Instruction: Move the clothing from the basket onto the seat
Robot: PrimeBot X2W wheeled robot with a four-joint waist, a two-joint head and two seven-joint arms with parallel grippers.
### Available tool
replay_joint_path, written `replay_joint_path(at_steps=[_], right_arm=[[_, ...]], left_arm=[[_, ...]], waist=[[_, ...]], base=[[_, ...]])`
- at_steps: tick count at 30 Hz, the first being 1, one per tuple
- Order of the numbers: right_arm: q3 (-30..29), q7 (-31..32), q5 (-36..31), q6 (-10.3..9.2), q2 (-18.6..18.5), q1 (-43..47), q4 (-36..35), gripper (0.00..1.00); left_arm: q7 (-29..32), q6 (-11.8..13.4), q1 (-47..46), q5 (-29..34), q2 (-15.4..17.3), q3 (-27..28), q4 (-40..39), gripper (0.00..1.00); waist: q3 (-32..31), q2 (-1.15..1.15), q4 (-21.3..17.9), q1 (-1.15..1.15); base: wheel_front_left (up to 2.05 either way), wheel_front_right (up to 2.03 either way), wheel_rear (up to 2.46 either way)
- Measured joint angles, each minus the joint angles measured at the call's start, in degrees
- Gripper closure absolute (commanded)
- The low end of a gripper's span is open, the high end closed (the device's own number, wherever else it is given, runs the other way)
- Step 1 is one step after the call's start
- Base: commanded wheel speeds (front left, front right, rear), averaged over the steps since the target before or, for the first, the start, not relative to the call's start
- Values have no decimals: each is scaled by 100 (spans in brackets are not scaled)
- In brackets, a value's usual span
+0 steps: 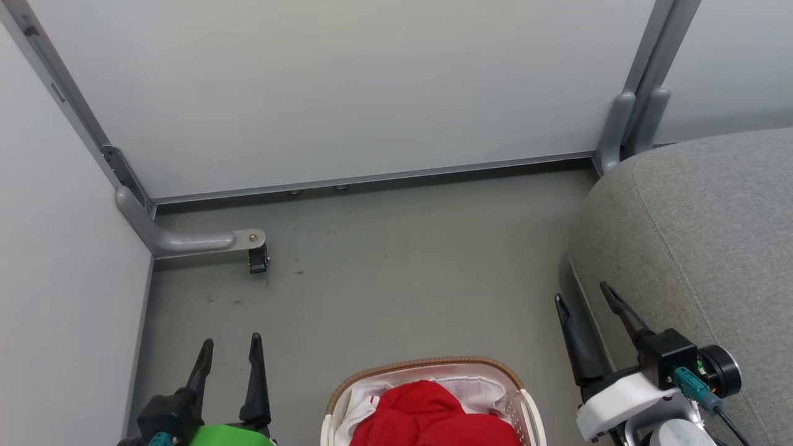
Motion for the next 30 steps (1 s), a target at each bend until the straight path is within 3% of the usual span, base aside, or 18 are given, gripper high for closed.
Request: replay_joint_path(at_steps=[20,30], right_arm=[[-33,1,2,0,0,-10,-42,0],[-157,-7,-103,1,-2,-354,-189,0]], left_arm=[[0,0,-4,-11,0,-77,18,0],[-1,-37,-585,353,3,-475,246,0]], waist=[[84,0,-6,0],[556,0,-122,0]], base=[[0,0,0],[0,0,0]])
